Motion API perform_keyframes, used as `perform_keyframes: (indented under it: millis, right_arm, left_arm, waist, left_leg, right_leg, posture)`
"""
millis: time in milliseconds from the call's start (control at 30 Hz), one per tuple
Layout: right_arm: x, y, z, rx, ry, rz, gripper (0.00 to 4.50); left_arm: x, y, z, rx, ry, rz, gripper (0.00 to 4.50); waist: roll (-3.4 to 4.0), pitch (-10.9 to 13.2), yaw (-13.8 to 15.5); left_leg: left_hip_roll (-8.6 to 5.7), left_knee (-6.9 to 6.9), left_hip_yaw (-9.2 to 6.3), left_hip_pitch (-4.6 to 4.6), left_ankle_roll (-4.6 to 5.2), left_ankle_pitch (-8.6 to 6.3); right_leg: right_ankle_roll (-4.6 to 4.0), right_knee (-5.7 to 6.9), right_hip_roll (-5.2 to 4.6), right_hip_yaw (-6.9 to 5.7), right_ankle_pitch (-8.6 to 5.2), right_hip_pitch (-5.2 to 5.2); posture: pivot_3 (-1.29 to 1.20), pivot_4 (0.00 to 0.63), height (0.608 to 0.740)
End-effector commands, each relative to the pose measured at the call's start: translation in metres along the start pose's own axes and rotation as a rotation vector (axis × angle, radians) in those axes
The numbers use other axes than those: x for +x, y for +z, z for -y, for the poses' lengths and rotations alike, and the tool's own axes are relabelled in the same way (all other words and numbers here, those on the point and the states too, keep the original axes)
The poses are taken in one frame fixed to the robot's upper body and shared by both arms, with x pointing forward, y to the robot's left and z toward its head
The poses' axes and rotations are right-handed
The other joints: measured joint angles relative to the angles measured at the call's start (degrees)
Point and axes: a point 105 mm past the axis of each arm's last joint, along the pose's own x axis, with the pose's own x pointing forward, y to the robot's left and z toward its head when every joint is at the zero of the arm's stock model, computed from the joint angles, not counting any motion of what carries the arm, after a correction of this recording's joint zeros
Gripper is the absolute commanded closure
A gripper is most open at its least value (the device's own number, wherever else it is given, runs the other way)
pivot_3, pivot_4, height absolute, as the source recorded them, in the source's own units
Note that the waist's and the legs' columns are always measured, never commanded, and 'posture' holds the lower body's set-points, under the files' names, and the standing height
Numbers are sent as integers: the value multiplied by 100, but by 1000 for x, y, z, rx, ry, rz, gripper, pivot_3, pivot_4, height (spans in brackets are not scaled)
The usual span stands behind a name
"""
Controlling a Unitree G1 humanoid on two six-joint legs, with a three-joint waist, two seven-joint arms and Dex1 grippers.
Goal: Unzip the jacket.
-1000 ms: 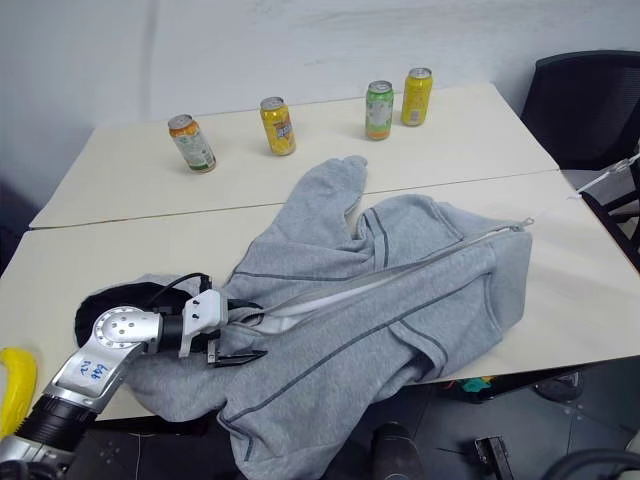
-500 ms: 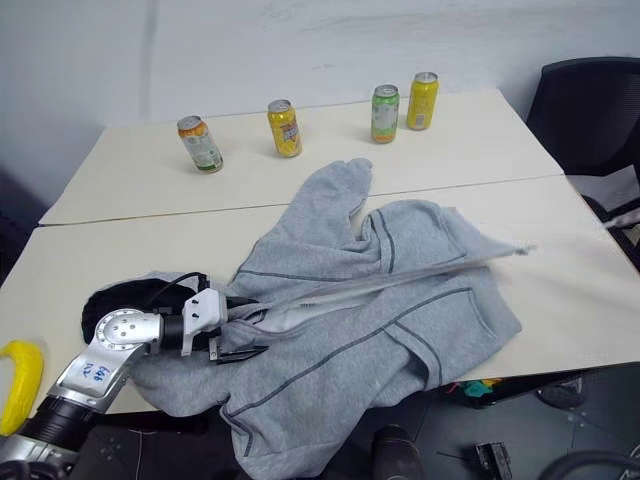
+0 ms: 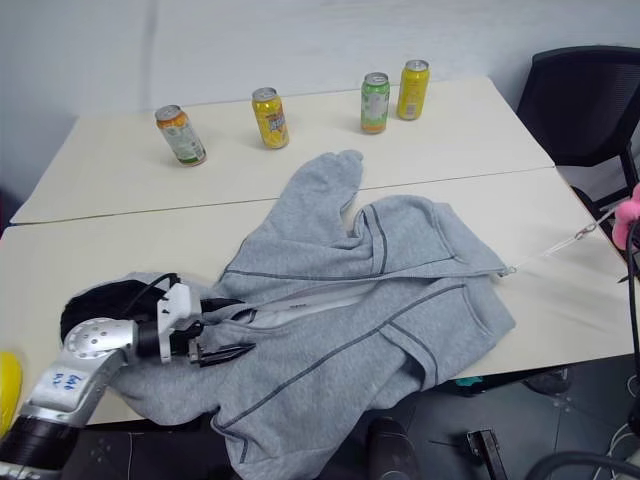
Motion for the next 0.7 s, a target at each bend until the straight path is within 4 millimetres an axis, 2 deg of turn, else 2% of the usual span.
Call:
perform_keyframes:
  millis: [33, 67, 100, 133, 200, 267, 300, 367, 433, 533, 600, 700]
  right_arm:
    - [-12, 74, -4, -40, 184, 332, 351]
    - [-14, 79, -19, -23, 289, 378, 38]
    - [-15, 82, -34, -15, 375, 416, 38]
    - [-19, 79, -60, -41, 505, 450, 38]
    - [-29, 72, -91, -94, 655, 487, 38]
    - [-42, 68, -121, -78, 839, 502, 38]
    - [-50, 67, -135, -50, 929, 501, 38]
    - [-77, 57, -176, -84, 1155, 500, 38]
    - [-102, 50, -206, -79, 1304, 501, 38]
    - [-128, 35, -231, -46, 1416, 499, 38]
    - [-138, 26, -237, -57, 1454, 500, 38]
    - [-133, 23, -238, -42, 1392, 505, 38]
  left_arm:
    - [-18, 44, -2, 45, 38, 101, 0]
    - [-24, 44, -4, 55, 59, 77, 0]
    - [-30, 42, -5, 64, 80, 51, 0]
    - [-39, 34, -4, 76, 92, 6, 0]
    - [-50, 23, -2, 97, 102, -53, 0]
    - [-60, 14, 1, 122, 118, -82, 0]
    - [-64, 12, 3, 139, 120, -88, 0]
    - [-70, 5, 11, 171, 121, -117, 0]
    - [-75, -1, 21, 183, 120, -139, 0]
    - [-79, -10, 36, 160, 122, -153, 0]
    - [-80, -13, 41, 149, 142, -160, 0]
    - [-81, -15, 41, 144, 182, -143, 0]
  waist:
    - [-32, 20, 3]
    - [-48, 29, 4]
    - [-60, 34, 7]
    - [-71, 34, 11]
    - [-113, 29, 16]
    - [-117, 37, 30]
    - [-109, 42, 50]
    - [-94, 49, 149]
    - [-93, 49, 196]
    - [-100, 45, 234]
    - [-100, 46, 268]
    - [-100, 46, 291]
  left_leg:
    - [0, 2, -1, -2, 2, 1]
    - [2, 4, -2, -1, 2, 1]
    - [6, 4, -9, 2, 2, 1]
    - [10, 3, -10, 8, 0, 0]
    - [23, -2, -15, 18, -6, -4]
    - [50, 6, -19, 30, -12, -19]
    - [50, 8, -17, 27, -4, -26]
    - [50, 23, -16, 12, 3, -38]
    - [53, 26, -18, -14, -1, -41]
    - [55, 28, -19, -18, -2, -52]
    - [55, 49, -15, -26, 12, -65]
    - [53, 78, -14, -36, 26, -81]
  right_leg:
    - [2, -2, 1, -2, 1, 0]
    - [2, -13, 4, -4, 1, 4]
    - [2, -18, 8, -10, 1, 10]
    - [3, -21, 13, -11, 1, 18]
    - [2, -27, 25, -16, 1, 28]
    - [-7, -37, 47, -26, 7, 58]
    - [-8, -38, 45, -23, 7, 56]
    - [-8, -38, 40, -19, 7, 39]
    - [-9, -37, 40, -18, 7, 11]
    - [-9, -42, 42, -20, 7, 13]
    - [-9, -60, 41, -18, 7, 15]
    - [-10, -59, 35, -15, 19, 15]
  posture:
    - [0, 150, 740]
    - [0, 150, 740]
    - [0, 150, 740]
    - [0, 150, 740]
    - [0, 150, 740]
    - [0, 150, 740]
    - [0, 150, 740]
    - [0, 150, 740]
    - [0, 150, 740]
    - [0, 150, 740]
    - [0, 150, 740]
    - [0, 150, 740]
